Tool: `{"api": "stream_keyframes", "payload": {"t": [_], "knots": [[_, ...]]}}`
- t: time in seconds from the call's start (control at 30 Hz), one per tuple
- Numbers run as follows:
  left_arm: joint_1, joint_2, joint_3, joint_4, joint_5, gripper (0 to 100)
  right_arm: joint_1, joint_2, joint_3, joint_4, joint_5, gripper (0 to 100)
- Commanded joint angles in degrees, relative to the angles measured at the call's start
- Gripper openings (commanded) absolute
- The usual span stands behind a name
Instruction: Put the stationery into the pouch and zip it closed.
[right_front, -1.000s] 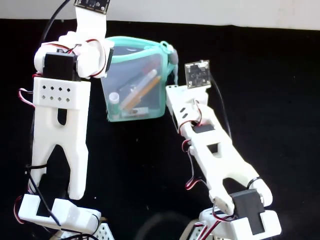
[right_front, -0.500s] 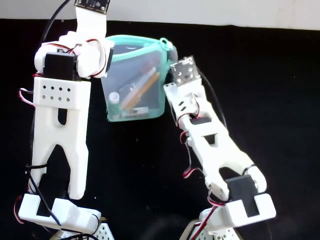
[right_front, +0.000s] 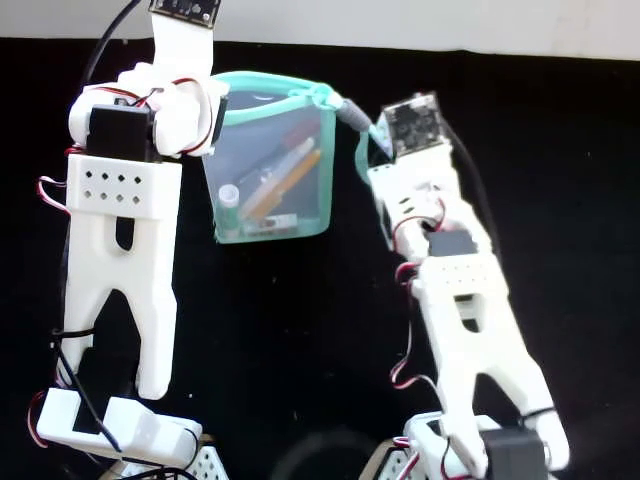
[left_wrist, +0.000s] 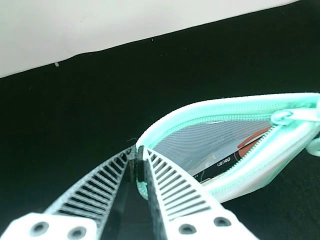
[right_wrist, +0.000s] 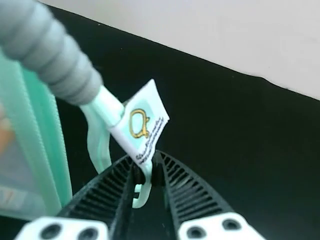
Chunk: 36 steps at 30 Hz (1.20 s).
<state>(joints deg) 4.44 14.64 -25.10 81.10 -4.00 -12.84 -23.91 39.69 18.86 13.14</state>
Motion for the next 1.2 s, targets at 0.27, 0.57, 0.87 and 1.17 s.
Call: {"api": "stream_keyframes", "payload": {"t": [0.27,0.57,0.87,1.17], "knots": [[3.91,10.42,5.58,1.49,-0.26,1,0.31,-7.69,-15.96,24.31,-0.09,0.5],[3.91,10.42,5.58,1.49,-0.26,1,-2.42,-7.69,-27.74,37.58,-2.55,0.5],[3.91,10.42,5.58,1.41,-0.26,1,-4.09,-7.16,-45.14,51.30,-3.87,0.5],[3.91,10.51,5.58,1.41,-0.26,1,-6.81,-7.08,-54.55,60.18,-7.56,0.5]]}}
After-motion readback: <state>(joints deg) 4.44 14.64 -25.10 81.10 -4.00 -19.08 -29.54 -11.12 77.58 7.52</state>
